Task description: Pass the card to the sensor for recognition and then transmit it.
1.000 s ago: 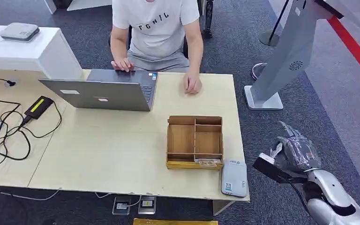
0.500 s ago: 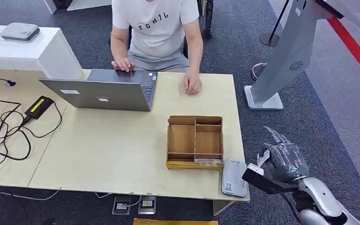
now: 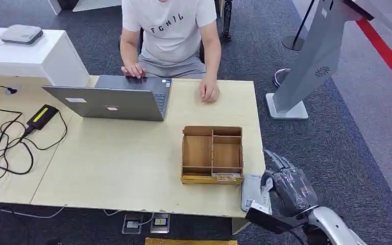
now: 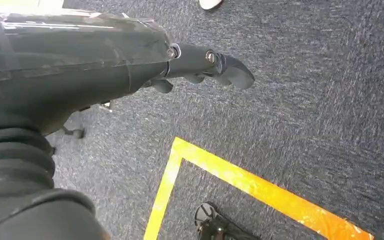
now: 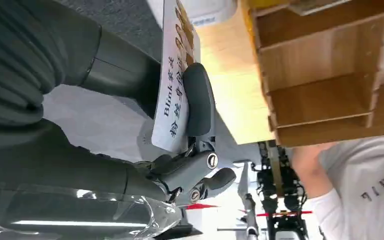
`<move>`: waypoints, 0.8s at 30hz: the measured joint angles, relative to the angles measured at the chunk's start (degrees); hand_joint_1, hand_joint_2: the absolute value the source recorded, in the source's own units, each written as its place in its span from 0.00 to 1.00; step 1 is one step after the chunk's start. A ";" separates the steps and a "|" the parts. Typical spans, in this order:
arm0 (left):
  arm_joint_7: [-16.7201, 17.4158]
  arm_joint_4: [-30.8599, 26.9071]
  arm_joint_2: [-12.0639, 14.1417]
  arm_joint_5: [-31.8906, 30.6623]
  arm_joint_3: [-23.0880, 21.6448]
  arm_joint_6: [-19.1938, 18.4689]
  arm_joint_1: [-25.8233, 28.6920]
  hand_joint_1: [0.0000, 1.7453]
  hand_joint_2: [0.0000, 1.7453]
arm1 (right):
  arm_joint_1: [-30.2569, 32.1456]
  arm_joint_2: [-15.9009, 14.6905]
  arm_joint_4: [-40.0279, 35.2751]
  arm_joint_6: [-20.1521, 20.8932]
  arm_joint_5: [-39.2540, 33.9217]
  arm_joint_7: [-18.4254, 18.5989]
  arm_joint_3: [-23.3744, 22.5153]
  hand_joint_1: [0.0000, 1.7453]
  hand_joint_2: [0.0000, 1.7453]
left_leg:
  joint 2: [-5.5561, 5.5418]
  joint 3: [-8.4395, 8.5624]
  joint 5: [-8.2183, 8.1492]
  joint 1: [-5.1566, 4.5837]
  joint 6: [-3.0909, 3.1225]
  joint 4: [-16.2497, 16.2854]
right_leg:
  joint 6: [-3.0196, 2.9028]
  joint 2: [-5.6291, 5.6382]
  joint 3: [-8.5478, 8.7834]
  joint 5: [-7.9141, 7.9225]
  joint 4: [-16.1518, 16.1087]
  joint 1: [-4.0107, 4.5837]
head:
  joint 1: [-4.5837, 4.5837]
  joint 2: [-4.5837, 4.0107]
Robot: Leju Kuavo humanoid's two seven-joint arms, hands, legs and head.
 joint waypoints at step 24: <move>-0.02 0.00 -1.03 0.00 0.02 0.17 -0.05 0.00 0.00 | -0.33 9.84 6.21 2.69 -1.49 -5.27 3.59 1.00 1.00 | 0.00 -0.02 0.00 0.01 -0.01 -0.01 | 0.00 -0.01 0.00 0.00 0.01 0.02 | 0.00 0.00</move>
